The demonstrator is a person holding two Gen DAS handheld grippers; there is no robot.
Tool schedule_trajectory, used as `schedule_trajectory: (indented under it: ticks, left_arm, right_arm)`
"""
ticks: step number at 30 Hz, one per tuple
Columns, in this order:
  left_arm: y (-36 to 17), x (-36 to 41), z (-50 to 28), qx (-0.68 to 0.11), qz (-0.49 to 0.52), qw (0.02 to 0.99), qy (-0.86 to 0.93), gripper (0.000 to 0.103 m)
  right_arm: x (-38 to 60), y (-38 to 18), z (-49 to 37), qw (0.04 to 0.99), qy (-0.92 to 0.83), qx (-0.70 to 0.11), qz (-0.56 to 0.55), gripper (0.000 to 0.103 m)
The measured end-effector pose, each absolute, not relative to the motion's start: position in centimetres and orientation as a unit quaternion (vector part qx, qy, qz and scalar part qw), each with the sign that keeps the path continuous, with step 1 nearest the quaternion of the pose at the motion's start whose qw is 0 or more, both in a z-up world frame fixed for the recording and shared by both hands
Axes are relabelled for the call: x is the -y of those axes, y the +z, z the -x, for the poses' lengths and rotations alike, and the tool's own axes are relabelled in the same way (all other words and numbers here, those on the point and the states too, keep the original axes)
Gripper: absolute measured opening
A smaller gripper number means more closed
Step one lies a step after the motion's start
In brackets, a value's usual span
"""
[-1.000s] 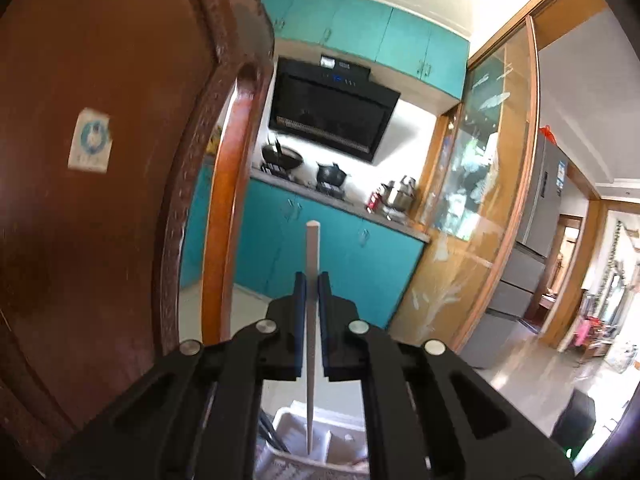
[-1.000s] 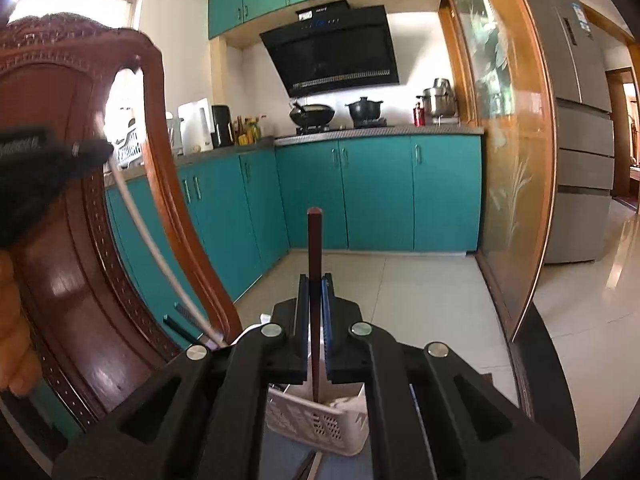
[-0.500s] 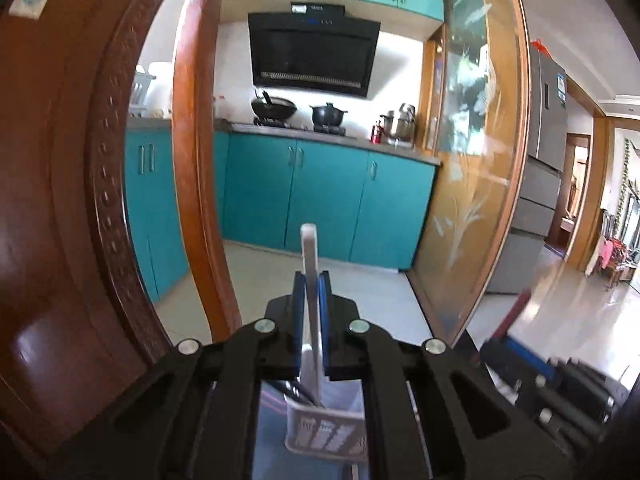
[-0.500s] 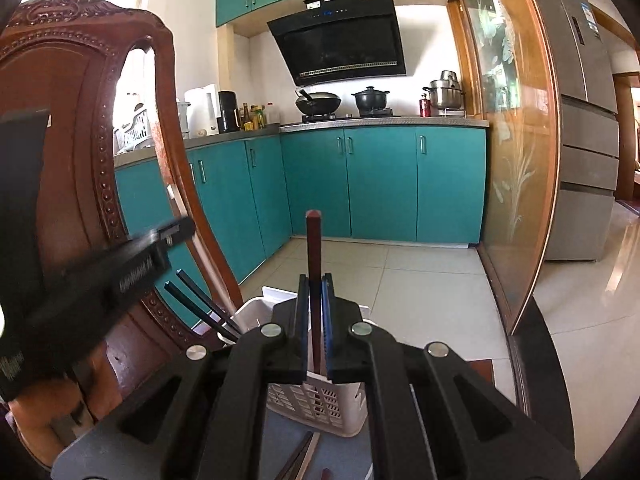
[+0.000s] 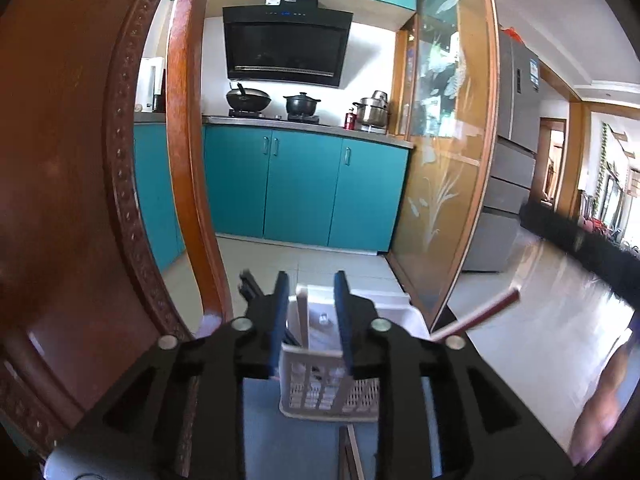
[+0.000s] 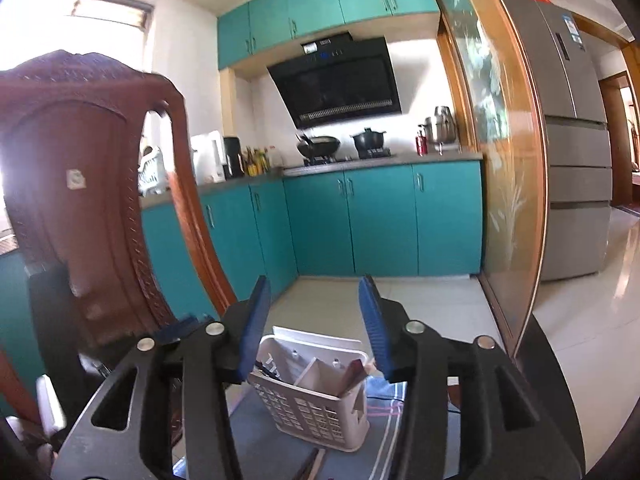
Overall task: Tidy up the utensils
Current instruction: 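Open both tools to release the chopsticks into the basket, then move both tools back down to the remaining chopsticks on the towel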
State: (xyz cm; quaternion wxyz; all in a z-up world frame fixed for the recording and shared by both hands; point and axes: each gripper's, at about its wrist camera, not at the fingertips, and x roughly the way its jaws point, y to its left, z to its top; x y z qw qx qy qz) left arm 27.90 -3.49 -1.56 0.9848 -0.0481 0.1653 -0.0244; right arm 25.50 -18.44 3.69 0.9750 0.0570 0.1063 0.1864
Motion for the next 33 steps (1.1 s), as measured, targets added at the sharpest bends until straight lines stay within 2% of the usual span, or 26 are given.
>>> schedule_trajectory:
  ticks: [5,10,14,20,26,33]
  left_arm:
    - [-4.2,3.8,-26.6,-0.194,0.015,0.981,-0.023,0.040]
    - [-6.2,3.3,-26.9,-0.242,0.015,0.970,-0.019,0.042]
    - [-6.2,3.0,-26.7,-0.240,0.015,0.971,-0.017,0.047]
    - [-6.3,3.2,-27.1,-0.250,0.020,0.968,-0.019,0.051]
    - [-7.0,3.3,-27.3,-0.269,0.018,0.963,-0.020,0.053]
    - [-7.9,3.1,-27.5,-0.290,0.020,0.957,-0.020,0.055]
  right_arm:
    - [18.2,3.1,-23.1,0.971,0.211,-0.105,-0.042,0.053]
    - [18.4,-1.6,-20.5,0.955,0.261,-0.138,-0.008,0.056]
    - [16.6,-8.6,-22.8,0.918,0.251,-0.302,0.055,0.058]
    - [15.9,-15.2,-26.0,0.871,0.182,-0.450,0.079,0.058]
    - [15.6,-18.3,-27.0,0.846,0.152,-0.506,0.076,0.058]
    - [14.9,-18.4,-26.5,0.852,0.143,-0.495,0.092,0.056]
